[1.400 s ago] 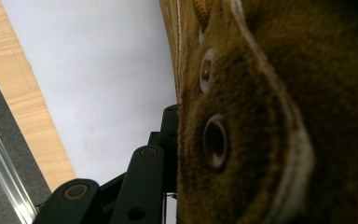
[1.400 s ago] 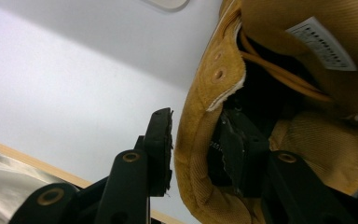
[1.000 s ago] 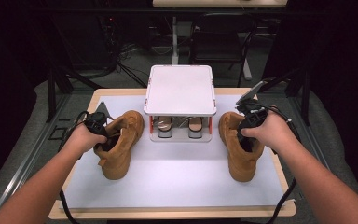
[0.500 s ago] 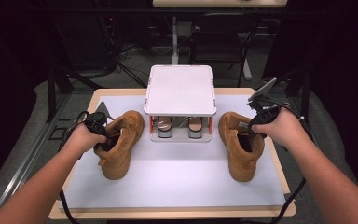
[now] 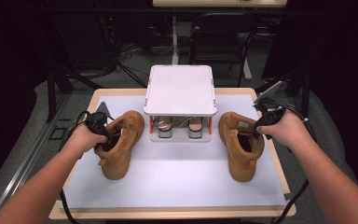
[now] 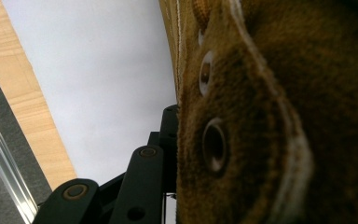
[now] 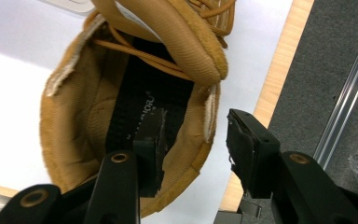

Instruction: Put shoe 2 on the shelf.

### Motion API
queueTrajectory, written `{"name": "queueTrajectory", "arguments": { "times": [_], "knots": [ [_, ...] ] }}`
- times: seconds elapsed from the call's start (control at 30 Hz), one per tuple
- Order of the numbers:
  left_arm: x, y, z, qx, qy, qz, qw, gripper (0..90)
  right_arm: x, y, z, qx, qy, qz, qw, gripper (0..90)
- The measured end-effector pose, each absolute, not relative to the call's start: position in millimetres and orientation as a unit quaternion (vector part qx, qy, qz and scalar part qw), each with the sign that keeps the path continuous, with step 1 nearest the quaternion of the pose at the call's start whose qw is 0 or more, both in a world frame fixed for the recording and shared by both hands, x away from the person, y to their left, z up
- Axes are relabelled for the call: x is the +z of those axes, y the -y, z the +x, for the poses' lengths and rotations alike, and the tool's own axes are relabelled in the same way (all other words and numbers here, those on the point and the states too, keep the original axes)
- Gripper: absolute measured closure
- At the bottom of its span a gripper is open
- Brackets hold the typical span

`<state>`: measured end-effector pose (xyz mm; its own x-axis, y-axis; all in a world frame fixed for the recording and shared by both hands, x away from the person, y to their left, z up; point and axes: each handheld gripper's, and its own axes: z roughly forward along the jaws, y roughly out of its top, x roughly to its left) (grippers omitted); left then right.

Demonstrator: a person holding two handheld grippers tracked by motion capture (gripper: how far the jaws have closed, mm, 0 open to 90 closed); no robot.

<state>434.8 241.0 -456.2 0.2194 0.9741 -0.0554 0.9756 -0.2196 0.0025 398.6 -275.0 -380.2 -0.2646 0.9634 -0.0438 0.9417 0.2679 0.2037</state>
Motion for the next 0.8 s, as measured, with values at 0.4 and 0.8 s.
{"name": "queueTrajectory", "arguments": {
  "times": [0.4, 0.8],
  "knots": [
    [-456.4, -241.7, 435.0, -0.022, -0.624, 0.781, 0.019, 75.4, -405.7, 281.0, 408.7, 0.056, -0.789, 0.609, 0.057, 57.7],
    [-456.8, -242.4, 435.4, -0.021, -0.624, 0.781, 0.02, 75.4, -432.1, 279.6, 412.2, 0.044, -0.785, 0.616, 0.044, 60.5]
  ]
}}
